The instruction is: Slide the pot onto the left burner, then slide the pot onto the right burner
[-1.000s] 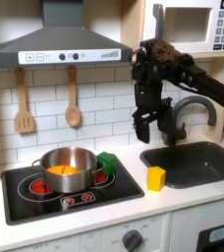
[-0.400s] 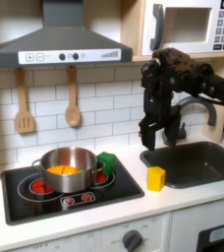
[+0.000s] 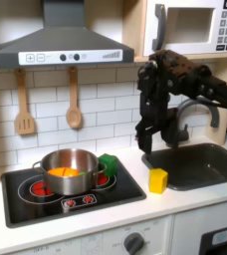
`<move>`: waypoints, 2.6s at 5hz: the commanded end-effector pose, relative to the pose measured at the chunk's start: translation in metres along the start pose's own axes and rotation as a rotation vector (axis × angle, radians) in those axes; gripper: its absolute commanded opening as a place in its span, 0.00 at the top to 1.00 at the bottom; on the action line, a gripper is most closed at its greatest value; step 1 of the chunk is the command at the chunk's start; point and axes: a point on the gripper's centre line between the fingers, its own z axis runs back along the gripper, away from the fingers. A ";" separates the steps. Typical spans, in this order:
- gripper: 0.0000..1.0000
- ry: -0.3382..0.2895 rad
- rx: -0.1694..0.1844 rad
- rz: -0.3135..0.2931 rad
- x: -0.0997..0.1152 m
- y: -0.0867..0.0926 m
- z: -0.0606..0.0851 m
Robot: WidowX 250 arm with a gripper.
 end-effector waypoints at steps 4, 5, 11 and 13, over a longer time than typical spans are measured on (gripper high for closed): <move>0.00 0.020 0.019 0.132 0.037 0.046 0.001; 0.00 0.020 0.022 0.159 0.043 0.056 0.001; 0.00 0.036 0.074 0.286 0.076 0.107 -0.010; 0.00 0.053 0.098 0.313 0.083 0.111 -0.020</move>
